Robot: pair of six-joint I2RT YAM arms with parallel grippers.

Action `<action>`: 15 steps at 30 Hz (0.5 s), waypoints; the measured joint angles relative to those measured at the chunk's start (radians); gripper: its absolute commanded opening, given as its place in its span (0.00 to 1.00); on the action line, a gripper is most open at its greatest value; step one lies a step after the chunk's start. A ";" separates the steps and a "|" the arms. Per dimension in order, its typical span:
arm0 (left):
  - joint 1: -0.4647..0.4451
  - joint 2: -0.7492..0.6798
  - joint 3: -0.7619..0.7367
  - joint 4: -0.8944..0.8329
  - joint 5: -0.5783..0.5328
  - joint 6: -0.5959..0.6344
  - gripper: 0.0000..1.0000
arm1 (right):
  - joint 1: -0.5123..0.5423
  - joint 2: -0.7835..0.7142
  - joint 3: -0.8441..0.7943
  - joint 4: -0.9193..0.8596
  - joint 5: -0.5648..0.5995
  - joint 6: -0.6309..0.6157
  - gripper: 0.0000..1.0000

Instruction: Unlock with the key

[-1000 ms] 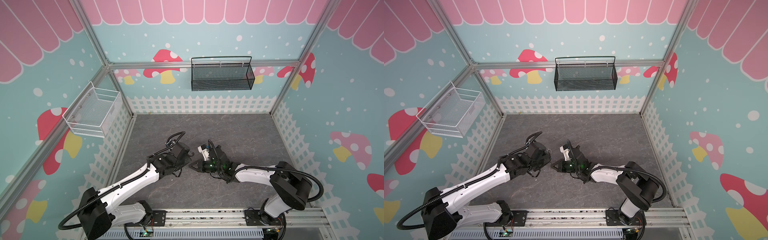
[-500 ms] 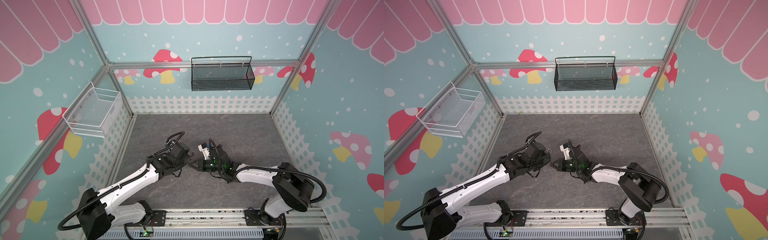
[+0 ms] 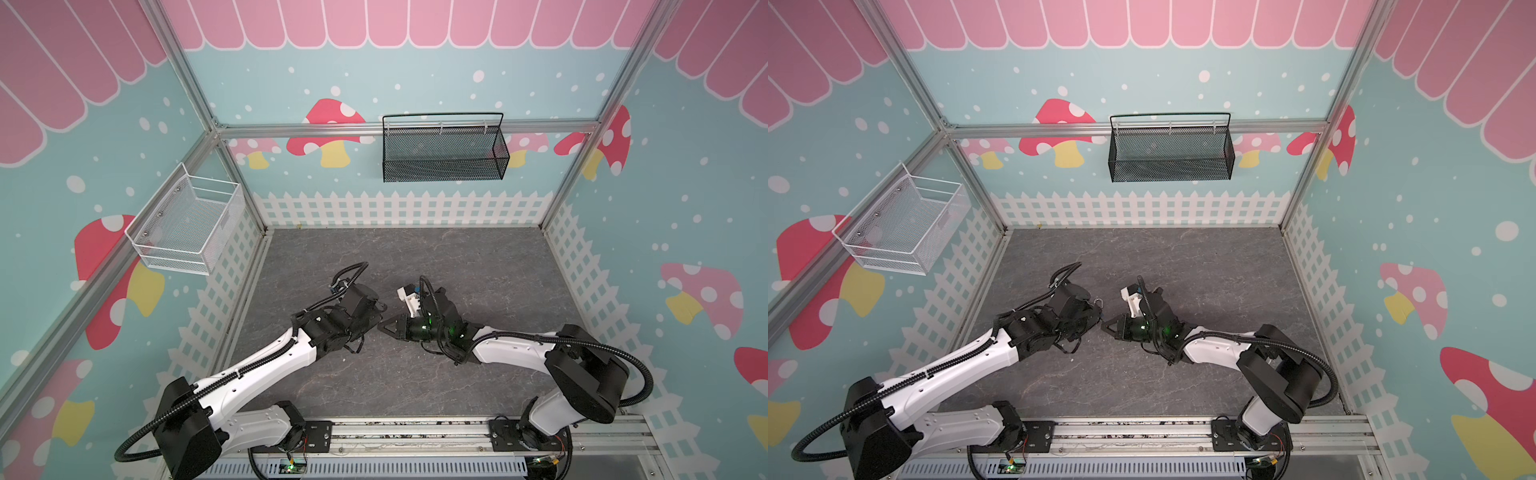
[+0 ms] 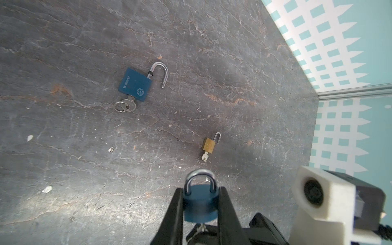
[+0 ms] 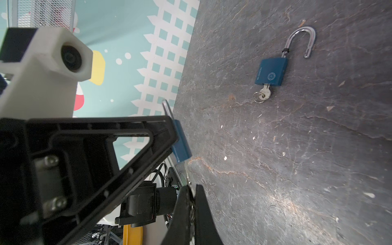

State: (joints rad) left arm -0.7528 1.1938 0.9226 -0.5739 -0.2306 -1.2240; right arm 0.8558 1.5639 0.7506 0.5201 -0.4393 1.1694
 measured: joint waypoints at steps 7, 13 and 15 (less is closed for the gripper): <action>-0.007 0.000 0.000 0.007 -0.018 0.000 0.00 | -0.002 0.000 0.022 -0.031 -0.005 -0.007 0.00; -0.014 0.000 0.000 0.014 -0.034 0.001 0.00 | -0.007 -0.002 0.031 -0.042 -0.013 -0.016 0.00; -0.016 -0.003 0.000 0.019 -0.035 0.002 0.00 | -0.016 -0.006 0.031 -0.040 -0.026 -0.008 0.00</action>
State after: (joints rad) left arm -0.7689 1.1908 0.9226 -0.5552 -0.2653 -1.2224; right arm 0.8394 1.5581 0.7811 0.4797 -0.4648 1.1610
